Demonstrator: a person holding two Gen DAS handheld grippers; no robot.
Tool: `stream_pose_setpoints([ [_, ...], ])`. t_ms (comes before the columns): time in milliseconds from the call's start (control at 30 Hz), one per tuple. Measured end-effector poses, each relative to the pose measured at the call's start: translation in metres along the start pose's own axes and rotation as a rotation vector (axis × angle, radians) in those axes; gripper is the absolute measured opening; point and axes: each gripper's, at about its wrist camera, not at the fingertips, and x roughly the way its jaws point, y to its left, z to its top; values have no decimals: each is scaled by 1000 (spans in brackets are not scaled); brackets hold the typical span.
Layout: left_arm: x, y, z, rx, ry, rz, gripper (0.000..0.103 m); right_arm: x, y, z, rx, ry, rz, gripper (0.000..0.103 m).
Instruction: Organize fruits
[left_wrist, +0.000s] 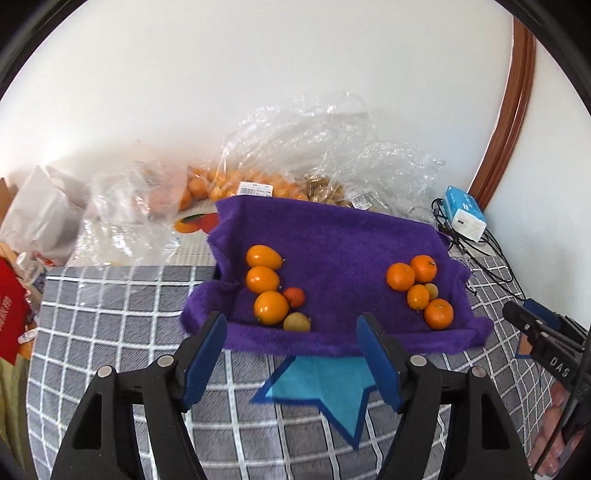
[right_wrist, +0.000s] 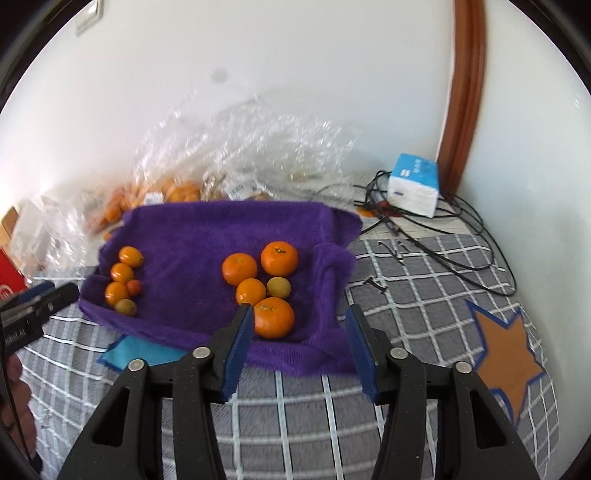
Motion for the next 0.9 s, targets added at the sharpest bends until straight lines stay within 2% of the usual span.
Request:
stream_pose_setpoints([
  [100, -26, -3, -10, 0, -30, 17, 80, -26, -4, -6, 10, -21, 0, 56],
  [167, -44, -6, -19, -3, -57, 26, 86, -44, -8, -11, 23, -41, -7, 77],
  [267, -68, -8, -30, -5, -93, 39, 92, -77, -13, -22, 55, -123, -32, 82],
  [333, -82, -9, -38, -6, -111, 41, 95, -93, -12, -28, 36, -148, -32, 94],
  [500, -114, -16, -56, 5, -161, 45, 96, -124, -11, -44, -2, -169, 3, 97],
  [567, -126, -19, -63, 5, -180, 45, 97, -136, -13, -53, 2, -180, 11, 103],
  [900, -164, -25, -77, -7, -223, 40, 98, -172, -16, -78, -8, -204, -4, 103],
])
